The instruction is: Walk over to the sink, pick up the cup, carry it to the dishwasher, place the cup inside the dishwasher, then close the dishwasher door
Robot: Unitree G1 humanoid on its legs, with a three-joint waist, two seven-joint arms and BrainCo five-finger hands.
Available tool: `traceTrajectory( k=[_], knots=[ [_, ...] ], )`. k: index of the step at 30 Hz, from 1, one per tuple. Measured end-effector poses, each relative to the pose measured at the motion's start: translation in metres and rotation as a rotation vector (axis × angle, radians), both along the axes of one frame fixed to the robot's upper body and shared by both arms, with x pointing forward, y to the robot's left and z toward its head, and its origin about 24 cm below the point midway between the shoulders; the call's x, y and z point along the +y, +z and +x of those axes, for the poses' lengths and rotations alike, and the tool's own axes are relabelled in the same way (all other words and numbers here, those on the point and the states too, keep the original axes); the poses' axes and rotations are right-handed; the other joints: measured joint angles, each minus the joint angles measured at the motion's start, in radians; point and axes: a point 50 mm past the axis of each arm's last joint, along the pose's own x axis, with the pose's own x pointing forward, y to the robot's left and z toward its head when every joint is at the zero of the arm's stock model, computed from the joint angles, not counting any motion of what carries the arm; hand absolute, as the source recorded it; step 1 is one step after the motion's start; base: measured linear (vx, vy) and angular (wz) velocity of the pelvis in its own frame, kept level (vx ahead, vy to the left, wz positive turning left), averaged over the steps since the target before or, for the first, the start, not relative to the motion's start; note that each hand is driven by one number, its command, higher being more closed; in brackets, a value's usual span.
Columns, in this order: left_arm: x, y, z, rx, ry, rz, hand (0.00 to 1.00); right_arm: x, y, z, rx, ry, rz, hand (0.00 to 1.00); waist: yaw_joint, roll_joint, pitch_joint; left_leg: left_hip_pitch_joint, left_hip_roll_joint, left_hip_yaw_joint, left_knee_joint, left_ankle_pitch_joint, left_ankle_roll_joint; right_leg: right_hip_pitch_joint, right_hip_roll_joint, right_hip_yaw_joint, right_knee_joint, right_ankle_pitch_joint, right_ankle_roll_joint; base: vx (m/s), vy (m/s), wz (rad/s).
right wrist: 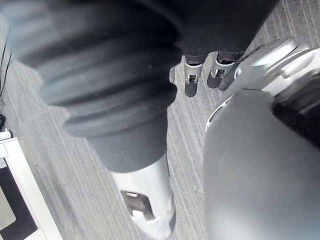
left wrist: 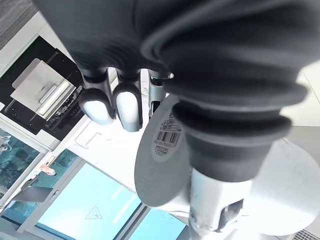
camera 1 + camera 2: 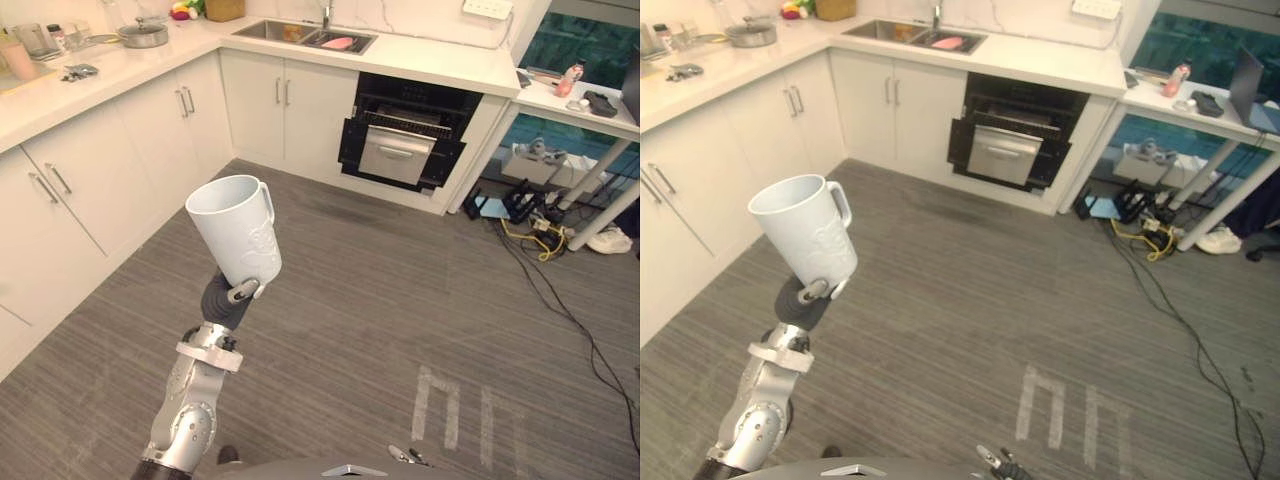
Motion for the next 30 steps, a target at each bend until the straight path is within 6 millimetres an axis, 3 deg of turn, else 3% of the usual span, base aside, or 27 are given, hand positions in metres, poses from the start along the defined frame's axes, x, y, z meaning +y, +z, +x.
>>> traceTrajectory(
  k=[6,8,9,10,13,14,15,17,18,19,20,23,25,27,28,29,30],
  knots=[
    [0.007,-0.008,0.005,0.027,0.031,0.007,1.0,0.008,-0.001,-0.016,-0.037,-0.055,0.019,0.0,-0.033,-0.005,-0.004,-0.004,0.001,0.005,0.019,-0.037,-0.001,-0.002,0.001,0.002,0.011,-0.017,-0.008,0.02,-0.008,-0.02],
    [0.011,-0.006,0.004,0.019,0.05,-0.003,1.0,0.011,-0.001,-0.016,-0.05,-0.067,0.025,0.0,-0.023,-0.009,0.007,-0.076,0.024,0.004,0.196,-0.121,-0.006,-0.018,0.004,0.013,0.059,-0.045,-0.01,0.06,-0.039,-0.13],
    [0.012,-0.002,0.001,0.007,0.067,-0.024,1.0,0.009,0.001,-0.01,-0.073,-0.043,0.012,0.0,-0.009,-0.004,0.012,-0.158,0.06,0.001,0.388,-0.196,-0.009,-0.027,0.016,0.022,0.107,-0.064,-0.005,0.05,-0.038,-0.05],
    [0.01,0.005,-0.004,-0.016,0.076,-0.051,1.0,0.005,0.003,-0.011,-0.08,-0.017,-0.005,0.0,-0.002,0.009,0.025,-0.255,0.095,-0.016,0.6,-0.222,0.019,-0.024,0.029,0.016,0.131,-0.077,-0.012,0.03,-0.041,0.0],
    [0.015,0.009,-0.014,-0.041,0.118,-0.09,1.0,-0.005,0.005,-0.007,-0.084,0.018,-0.032,0.0,0.04,0.043,0.051,-0.319,0.131,-0.058,0.803,-0.196,0.028,0.034,0.039,0.022,0.116,-0.104,-0.023,0.01,0.011,0.02],
    [0.018,0.008,-0.014,-0.038,0.131,-0.087,1.0,-0.005,0.005,-0.006,-0.086,0.019,-0.032,0.0,0.043,0.028,0.06,-0.338,0.131,-0.065,0.836,-0.186,0.039,0.047,0.033,0.018,0.11,-0.112,-0.022,0.04,0.053,0.22],
    [0.024,0.007,-0.015,-0.034,0.159,-0.084,1.0,-0.005,0.006,0.002,-0.105,0.03,-0.033,0.0,0.053,0.033,0.066,-0.354,0.113,-0.067,0.801,-0.257,0.043,0.053,0.021,0.016,0.11,-0.118,-0.02,0.06,0.101,0.21],
    [0.029,0.008,-0.016,-0.049,0.187,-0.08,1.0,-0.015,0.01,0.01,-0.132,0.065,-0.058,0.0,0.054,0.04,0.071,-0.353,0.041,-0.078,0.579,-0.256,0.044,0.056,-0.013,-0.001,0.109,-0.129,-0.002,0.08,0.123,0.21],
    [0.031,0.01,-0.016,-0.063,0.202,-0.083,1.0,-0.02,0.012,0.014,-0.149,0.09,-0.073,0.0,0.058,0.052,0.078,-0.342,-0.003,-0.109,0.415,-0.185,0.036,0.072,-0.025,-0.003,0.1,-0.138,0.012,0.13,0.164,0.09],
    [0.033,0.01,-0.016,-0.063,0.213,-0.083,1.0,-0.021,0.012,0.015,-0.152,0.092,-0.076,0.0,0.071,0.052,0.082,-0.325,-0.018,-0.124,0.392,-0.111,0.021,0.083,-0.035,0.003,0.096,-0.142,0.02,0.19,0.198,-0.01],
    [0.037,0.01,-0.016,-0.062,0.24,-0.083,1.0,-0.018,0.012,0.015,-0.156,0.099,-0.074,0.0,0.084,0.036,0.089,-0.304,-0.046,-0.119,0.406,-0.124,0.026,0.105,-0.049,0.009,0.082,-0.155,0.021,0.22,0.124,0.0],
    [0.043,0.013,-0.014,-0.088,0.273,-0.087,1.0,-0.008,0.01,0.025,-0.17,0.129,-0.056,0.0,0.109,0.02,0.113,-0.399,-0.055,-0.175,0.652,-0.275,0.045,0.126,-0.037,-0.002,0.109,-0.15,0.031,0.23,0.154,0.07],
    [0.042,0.013,-0.013,-0.093,0.25,-0.082,1.0,-0.01,0.008,0.015,-0.142,0.1,-0.06,0.0,0.117,-0.019,0.092,-0.382,-0.098,-0.156,0.656,-0.31,0.071,0.095,-0.082,0.006,0.203,-0.149,0.033,0.35,0.236,0.03],
    [0.039,0.02,-0.008,-0.135,0.215,-0.081,1.0,-0.019,0.009,0.011,-0.14,0.044,-0.079,0.0,0.114,-0.028,0.094,-0.34,-0.127,-0.122,0.656,-0.351,0.104,-0.025,-0.131,0.083,0.483,-0.106,0.112,0.25,0.171,-0.11],
    [0.037,0.023,-0.006,-0.147,0.204,-0.077,1.0,-0.019,0.009,0.009,-0.139,0.036,-0.081,0.0,0.111,-0.036,0.097,-0.317,-0.14,-0.115,0.646,-0.361,0.113,-0.07,-0.148,0.118,0.582,-0.063,0.157,0.17,0.122,-0.07],
    [0.036,0.026,-0.003,-0.158,0.187,-0.068,1.0,-0.017,0.009,0.005,-0.138,0.023,-0.077,0.0,0.106,-0.05,0.101,-0.276,-0.164,-0.107,0.618,-0.365,0.121,-0.122,-0.168,0.154,0.696,0.021,0.178,0.38,0.209,0.25],
    [0.028,0.029,0.0,-0.157,0.136,-0.05,1.0,-0.01,0.007,-0.007,-0.127,0.004,-0.068,0.0,0.079,-0.048,0.099,-0.175,-0.2,-0.127,0.527,-0.36,0.147,-0.191,-0.195,0.169,0.862,0.279,0.134,0.4,0.189,0.34]
  ],
)
